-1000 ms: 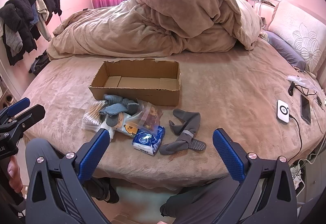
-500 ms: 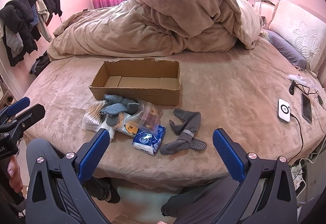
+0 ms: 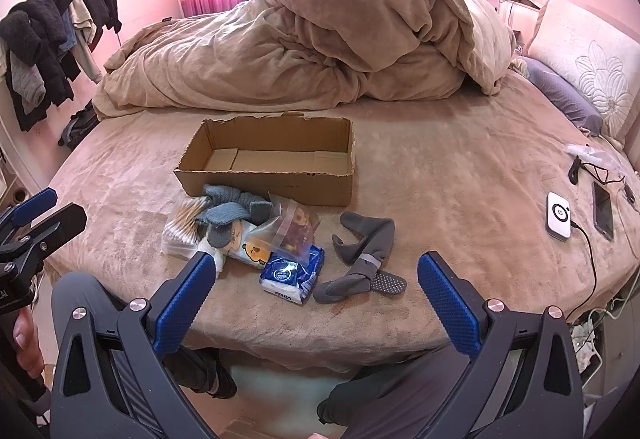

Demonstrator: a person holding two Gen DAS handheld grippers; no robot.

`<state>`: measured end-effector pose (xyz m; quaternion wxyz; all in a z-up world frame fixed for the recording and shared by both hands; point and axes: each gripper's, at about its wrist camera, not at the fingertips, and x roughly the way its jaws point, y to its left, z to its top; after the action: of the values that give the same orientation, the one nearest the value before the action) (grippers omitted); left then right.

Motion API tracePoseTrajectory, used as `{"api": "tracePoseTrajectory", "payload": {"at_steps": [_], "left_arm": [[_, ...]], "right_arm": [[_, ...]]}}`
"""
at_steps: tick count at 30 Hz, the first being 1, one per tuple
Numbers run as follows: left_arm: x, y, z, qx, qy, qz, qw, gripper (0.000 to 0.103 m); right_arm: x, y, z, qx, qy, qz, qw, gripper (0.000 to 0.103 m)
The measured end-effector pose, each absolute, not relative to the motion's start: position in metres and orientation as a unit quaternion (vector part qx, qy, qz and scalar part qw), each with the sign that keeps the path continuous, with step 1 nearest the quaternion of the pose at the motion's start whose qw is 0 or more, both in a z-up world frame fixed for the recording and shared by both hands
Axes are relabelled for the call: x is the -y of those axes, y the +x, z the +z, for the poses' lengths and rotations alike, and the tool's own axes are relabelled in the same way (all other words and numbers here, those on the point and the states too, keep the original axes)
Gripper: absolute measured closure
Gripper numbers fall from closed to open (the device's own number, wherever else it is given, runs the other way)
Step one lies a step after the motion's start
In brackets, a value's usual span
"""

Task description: Organize objects

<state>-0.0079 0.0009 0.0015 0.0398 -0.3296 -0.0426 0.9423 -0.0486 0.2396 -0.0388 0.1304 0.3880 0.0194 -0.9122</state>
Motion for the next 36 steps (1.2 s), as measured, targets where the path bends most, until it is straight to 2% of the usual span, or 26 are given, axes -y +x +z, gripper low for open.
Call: {"api": "tracePoseTrajectory", "payload": {"at_steps": [20,31,36], "left_arm": [[-0.001,-0.022,-0.009,0.048,-0.344,0.937,0.043,0.001],[0.014,-0.062,-0.043,0.056,-0.375,0.925,0.031,0.001],[0.026,-0.087,-0.076,0.060,-0.401,0.914,0.015,0.002]], "right_arm": [[-0.242,-0.053,-0.043,-0.019,0.392,-0.911,0.129,0.000],[-0.248,-0.085,-0.064,-0.020,0.412,-0.903,0.118,0.000],[-0.250,-0.106,-0.082,-0.022,0.427,-0.897,0.110,0.000]]}}
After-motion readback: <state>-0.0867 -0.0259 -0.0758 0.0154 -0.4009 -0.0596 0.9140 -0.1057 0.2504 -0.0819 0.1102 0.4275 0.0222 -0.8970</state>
